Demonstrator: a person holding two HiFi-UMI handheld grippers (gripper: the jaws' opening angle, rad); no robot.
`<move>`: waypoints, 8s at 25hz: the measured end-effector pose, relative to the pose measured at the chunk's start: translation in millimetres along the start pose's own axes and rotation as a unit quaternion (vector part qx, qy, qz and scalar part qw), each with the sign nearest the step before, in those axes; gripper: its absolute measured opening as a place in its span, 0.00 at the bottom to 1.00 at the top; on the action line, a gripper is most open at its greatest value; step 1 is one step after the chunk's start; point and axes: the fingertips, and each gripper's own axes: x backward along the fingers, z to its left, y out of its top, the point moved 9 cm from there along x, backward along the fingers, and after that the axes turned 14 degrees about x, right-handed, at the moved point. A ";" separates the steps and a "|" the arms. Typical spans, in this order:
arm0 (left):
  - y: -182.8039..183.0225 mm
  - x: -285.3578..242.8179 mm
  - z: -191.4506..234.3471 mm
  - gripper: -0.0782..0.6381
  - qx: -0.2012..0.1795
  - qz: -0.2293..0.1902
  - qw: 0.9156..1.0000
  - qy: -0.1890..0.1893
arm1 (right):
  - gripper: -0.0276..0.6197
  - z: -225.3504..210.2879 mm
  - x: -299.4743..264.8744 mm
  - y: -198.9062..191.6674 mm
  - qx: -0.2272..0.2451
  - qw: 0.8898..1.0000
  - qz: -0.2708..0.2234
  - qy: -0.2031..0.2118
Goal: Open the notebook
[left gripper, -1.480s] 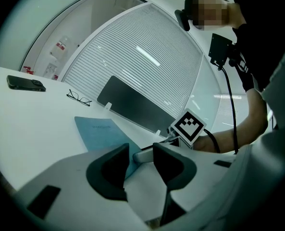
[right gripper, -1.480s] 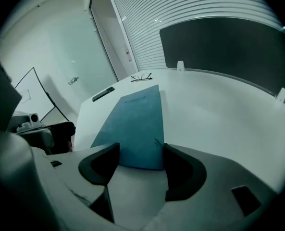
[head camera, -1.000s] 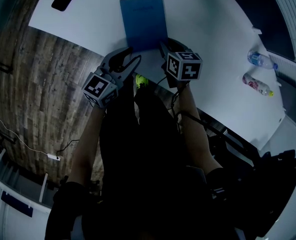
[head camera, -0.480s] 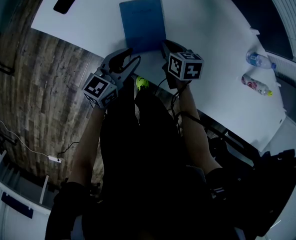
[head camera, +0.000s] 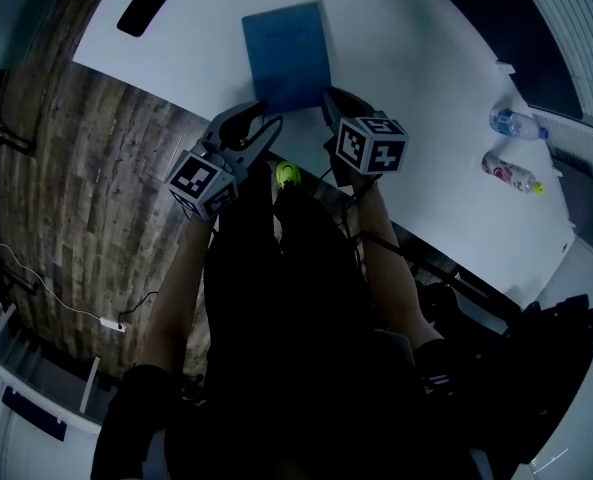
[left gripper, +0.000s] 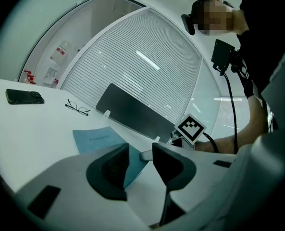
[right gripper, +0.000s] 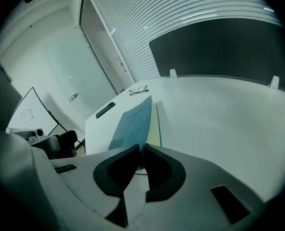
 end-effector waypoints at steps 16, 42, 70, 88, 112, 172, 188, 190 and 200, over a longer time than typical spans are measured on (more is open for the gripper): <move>15.4 11.4 -12.4 0.31 -0.015 -0.015 1.000 0.003 | 0.09 29.5 21.0 24.7 0.030 0.998 -0.044 0.032; 26.5 29.9 -14.8 0.31 -0.015 -0.052 0.998 0.025 | 0.09 71.0 23.9 48.4 0.095 0.989 -0.047 0.106; 31.2 82.2 4.7 0.31 -0.003 -0.093 0.994 0.059 | 0.09 136.6 -7.6 63.4 0.169 0.967 -0.019 0.192; 33.0 109.1 18.1 0.31 -0.001 -0.106 0.991 0.081 | 0.09 164.3 -33.9 57.9 0.181 0.957 0.007 0.227; 29.6 128.8 50.1 0.31 0.044 -0.117 0.988 0.089 | 0.09 193.9 -84.0 40.1 0.197 0.946 0.064 0.250; 58.6 129.8 47.5 0.31 0.031 -0.131 0.987 0.091 | 0.06 192.3 -88.1 53.1 0.140 0.956 0.066 0.251; 88.5 112.3 8.6 0.18 -0.006 -0.095 0.992 0.082 | 0.06 176.1 -32.8 103.2 0.182 0.959 -0.028 0.217; 92.6 108.9 1.4 0.16 -0.009 -0.094 0.992 0.079 | 0.06 173.6 -23.5 109.2 0.181 0.959 -0.041 0.213; 95.7 94.6 -36.2 0.12 -0.017 -0.076 0.995 0.069 | 0.06 166.7 24.9 132.4 0.186 0.957 -0.100 0.197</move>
